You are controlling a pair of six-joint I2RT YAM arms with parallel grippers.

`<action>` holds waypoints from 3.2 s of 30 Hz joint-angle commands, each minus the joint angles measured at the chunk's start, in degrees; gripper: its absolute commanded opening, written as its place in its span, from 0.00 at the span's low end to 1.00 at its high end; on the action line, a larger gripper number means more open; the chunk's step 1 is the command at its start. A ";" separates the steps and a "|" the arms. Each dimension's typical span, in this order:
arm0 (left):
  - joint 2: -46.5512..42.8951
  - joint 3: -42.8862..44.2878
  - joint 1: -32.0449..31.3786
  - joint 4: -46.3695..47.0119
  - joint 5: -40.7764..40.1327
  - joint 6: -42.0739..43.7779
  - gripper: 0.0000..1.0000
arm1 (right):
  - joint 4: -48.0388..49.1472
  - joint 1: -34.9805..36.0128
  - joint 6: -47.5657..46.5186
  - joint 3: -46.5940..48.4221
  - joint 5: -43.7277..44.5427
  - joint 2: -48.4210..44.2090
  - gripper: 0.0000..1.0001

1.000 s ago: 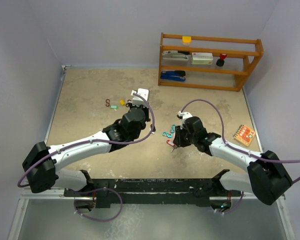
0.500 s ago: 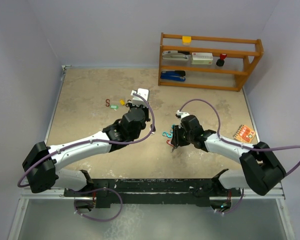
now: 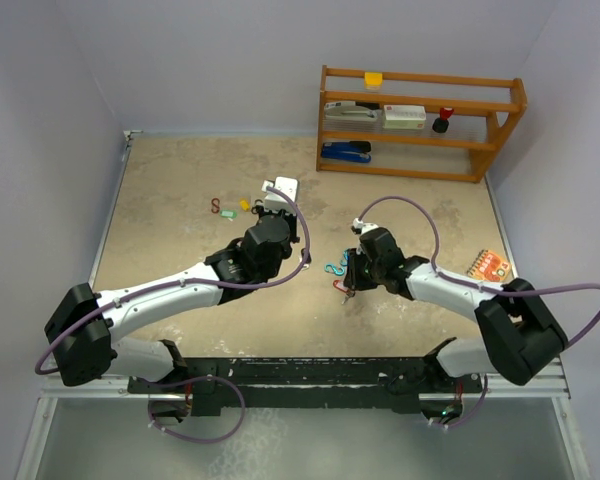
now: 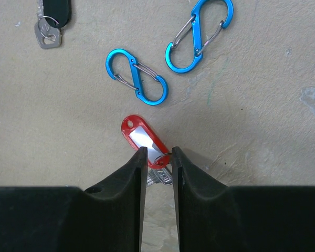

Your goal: Put the keys on the keyring

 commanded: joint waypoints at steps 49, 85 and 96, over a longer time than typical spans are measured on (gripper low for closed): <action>-1.22 -0.08 0.33 1.95 -0.54 0.93 0.00 | 3.55 2.83 7.53 -0.14 -5.42 0.05 0.39; -3.25 -1.54 0.33 2.01 -1.69 1.76 0.00 | 8.69 2.84 13.90 -3.83 -7.84 3.26 0.23; -3.31 -1.59 0.33 1.98 -1.78 1.78 0.00 | 10.67 2.85 13.96 -4.13 -6.77 3.24 0.01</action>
